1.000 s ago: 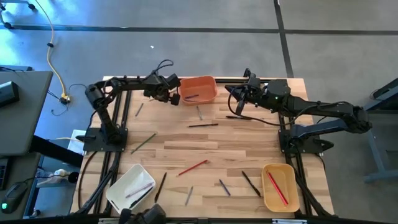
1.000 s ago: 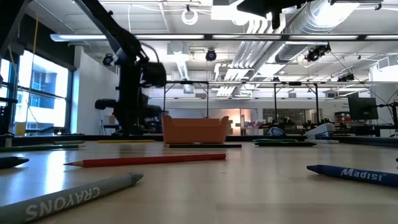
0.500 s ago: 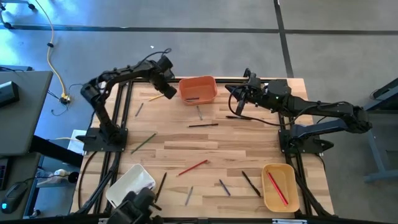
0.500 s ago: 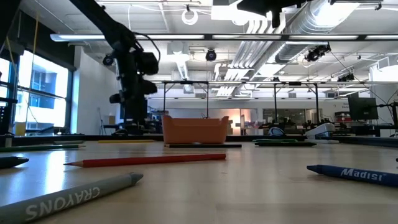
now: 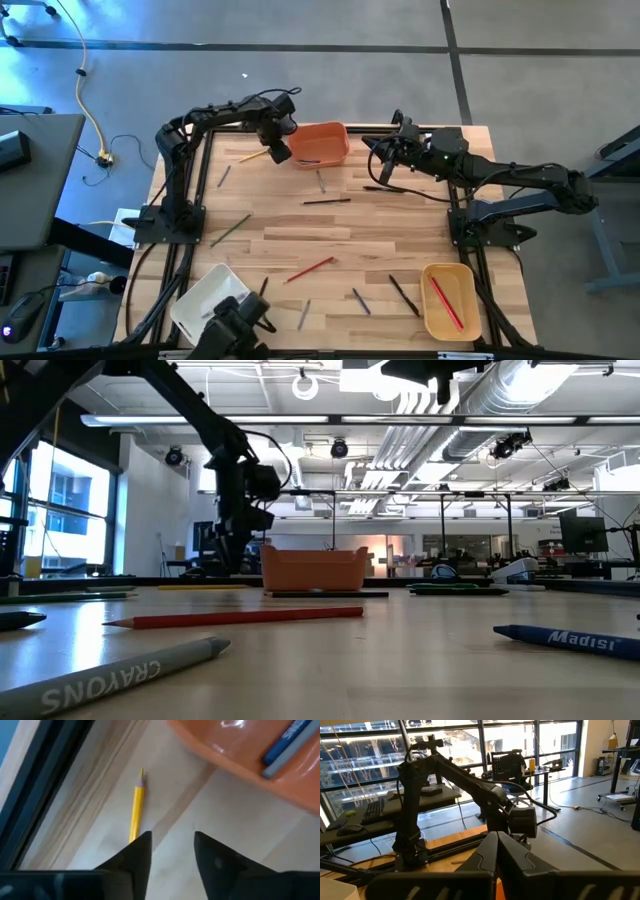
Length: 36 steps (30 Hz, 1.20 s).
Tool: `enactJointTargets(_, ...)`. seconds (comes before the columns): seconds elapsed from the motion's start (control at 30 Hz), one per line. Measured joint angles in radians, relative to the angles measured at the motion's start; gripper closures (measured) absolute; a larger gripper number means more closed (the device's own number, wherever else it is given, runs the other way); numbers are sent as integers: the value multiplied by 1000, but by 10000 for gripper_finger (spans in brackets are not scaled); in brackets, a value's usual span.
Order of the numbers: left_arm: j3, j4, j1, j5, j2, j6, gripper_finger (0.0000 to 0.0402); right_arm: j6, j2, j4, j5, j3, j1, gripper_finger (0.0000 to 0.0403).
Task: Sort crayons/erasers/pens/pencils in bins
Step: Put the yellow pencil into the yellow bin
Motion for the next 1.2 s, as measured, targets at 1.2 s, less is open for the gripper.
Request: enactJointTargets(1.2,88,-40,24,-54,112,186,267,27,0,0,13,0,0,403)
